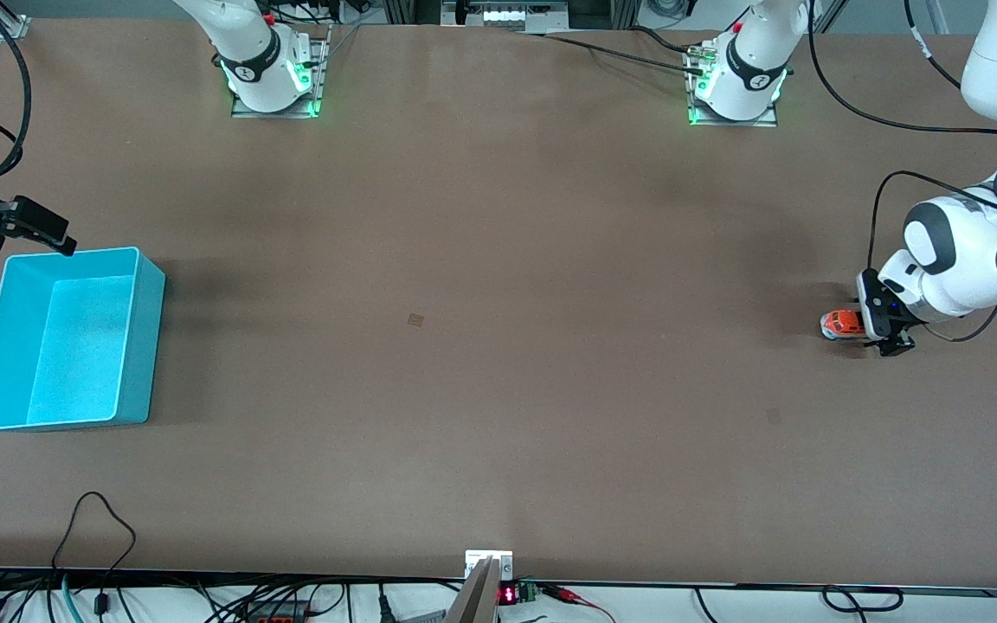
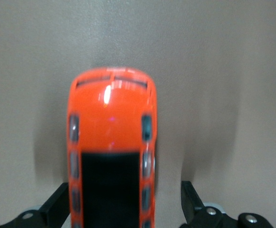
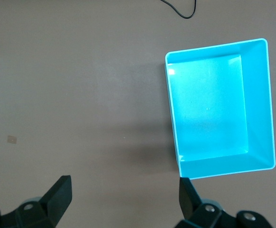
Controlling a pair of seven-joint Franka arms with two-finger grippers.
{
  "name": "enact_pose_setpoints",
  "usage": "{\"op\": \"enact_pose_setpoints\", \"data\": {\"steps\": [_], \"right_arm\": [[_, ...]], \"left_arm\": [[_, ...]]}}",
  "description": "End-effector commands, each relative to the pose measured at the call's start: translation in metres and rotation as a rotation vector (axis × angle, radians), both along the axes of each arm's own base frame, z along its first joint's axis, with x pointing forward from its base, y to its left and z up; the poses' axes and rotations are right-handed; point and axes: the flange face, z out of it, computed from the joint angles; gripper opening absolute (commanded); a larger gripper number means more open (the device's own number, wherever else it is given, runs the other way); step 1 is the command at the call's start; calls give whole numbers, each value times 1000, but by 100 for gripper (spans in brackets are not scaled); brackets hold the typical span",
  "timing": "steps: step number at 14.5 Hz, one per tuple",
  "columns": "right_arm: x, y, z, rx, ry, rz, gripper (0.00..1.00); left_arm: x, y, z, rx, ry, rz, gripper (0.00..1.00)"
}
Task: Wind up bus and store in blue box
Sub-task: 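Release the bus and raise the left gripper away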
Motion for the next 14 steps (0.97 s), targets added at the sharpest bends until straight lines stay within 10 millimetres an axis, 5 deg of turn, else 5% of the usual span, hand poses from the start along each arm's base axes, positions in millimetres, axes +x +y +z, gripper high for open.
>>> {"op": "enact_pose_setpoints", "data": {"steps": [1,8,14], "right_arm": [[2,1,2,2,-5,5,100],[2,2,2,2,-5,7,100],[2,2,2,1,1,9,100]], "left_arm": [[3,-2,36,-4,41,51,100],[-1,-29,157,10,114,200,100],[26,-22,269,32,185,370,100]]}}
